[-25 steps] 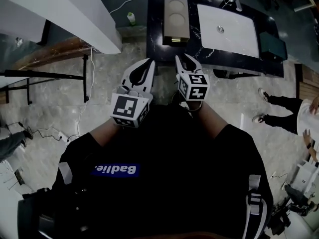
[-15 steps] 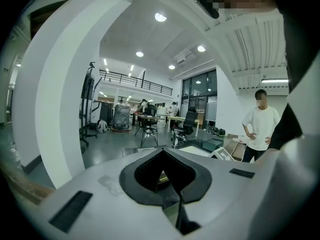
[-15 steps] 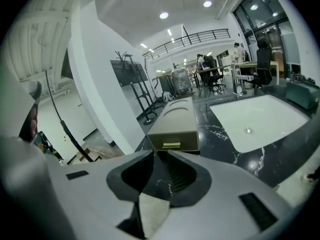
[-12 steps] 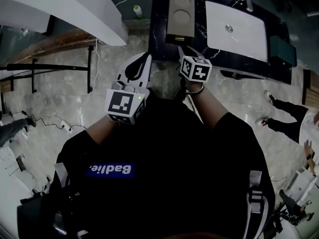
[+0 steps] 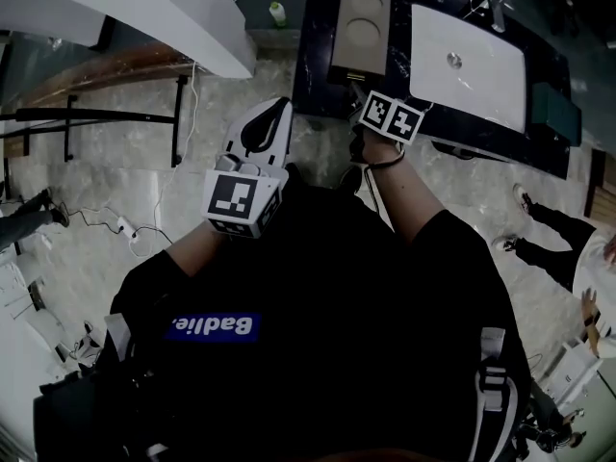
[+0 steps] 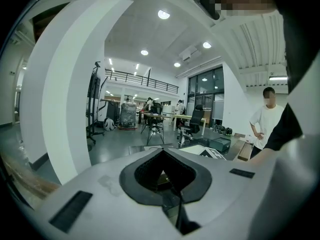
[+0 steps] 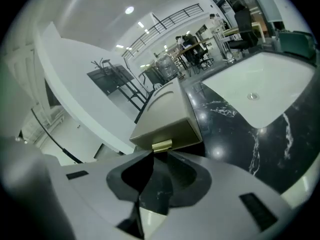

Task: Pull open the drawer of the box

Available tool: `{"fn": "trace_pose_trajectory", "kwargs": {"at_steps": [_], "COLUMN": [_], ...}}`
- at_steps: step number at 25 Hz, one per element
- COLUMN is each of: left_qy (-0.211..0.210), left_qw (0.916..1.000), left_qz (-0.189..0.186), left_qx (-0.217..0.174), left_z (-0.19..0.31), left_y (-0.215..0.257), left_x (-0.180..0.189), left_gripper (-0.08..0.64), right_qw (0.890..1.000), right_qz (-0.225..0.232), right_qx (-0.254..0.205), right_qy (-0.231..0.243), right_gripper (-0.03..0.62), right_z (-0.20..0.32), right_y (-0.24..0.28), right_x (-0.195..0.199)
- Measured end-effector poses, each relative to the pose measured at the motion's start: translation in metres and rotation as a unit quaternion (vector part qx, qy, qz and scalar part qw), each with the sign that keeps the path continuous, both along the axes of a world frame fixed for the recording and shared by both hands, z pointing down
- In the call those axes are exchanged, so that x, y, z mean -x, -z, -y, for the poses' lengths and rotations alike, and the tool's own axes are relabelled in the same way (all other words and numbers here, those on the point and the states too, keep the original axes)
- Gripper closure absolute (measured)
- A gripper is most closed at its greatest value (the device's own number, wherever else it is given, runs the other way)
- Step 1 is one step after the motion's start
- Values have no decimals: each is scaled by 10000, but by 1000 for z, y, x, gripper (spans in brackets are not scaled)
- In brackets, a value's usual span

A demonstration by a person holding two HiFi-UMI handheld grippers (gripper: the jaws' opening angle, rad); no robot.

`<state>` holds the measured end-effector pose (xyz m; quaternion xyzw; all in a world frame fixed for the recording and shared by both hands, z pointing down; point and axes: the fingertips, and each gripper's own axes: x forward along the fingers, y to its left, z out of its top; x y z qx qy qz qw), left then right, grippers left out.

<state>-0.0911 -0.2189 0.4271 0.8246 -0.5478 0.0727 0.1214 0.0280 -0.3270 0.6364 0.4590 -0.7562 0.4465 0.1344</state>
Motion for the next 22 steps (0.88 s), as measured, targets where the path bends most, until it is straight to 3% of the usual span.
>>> {"fn": "trace_pose_trajectory", "kwargs": {"at_steps": [9, 14, 22], "left_qy": [108, 78, 52], "left_qw": [9999, 9999, 10000], "left_qz": [-72, -92, -17], "left_qx": [24, 47, 48], "left_z": [5, 4, 2], "left_y": [-1, -3, -3], "left_x": [5, 4, 5], "left_gripper": [568, 568, 568], "right_qw": [9889, 9888, 9791], "right_qz": [1065, 1069, 1546], "right_qx": [825, 825, 1011], "right_qy": [-621, -637, -846], "right_gripper": [528, 529, 529], "right_z": [5, 8, 8], "right_y": [-9, -10, -9], "right_x": [-5, -5, -5]}}
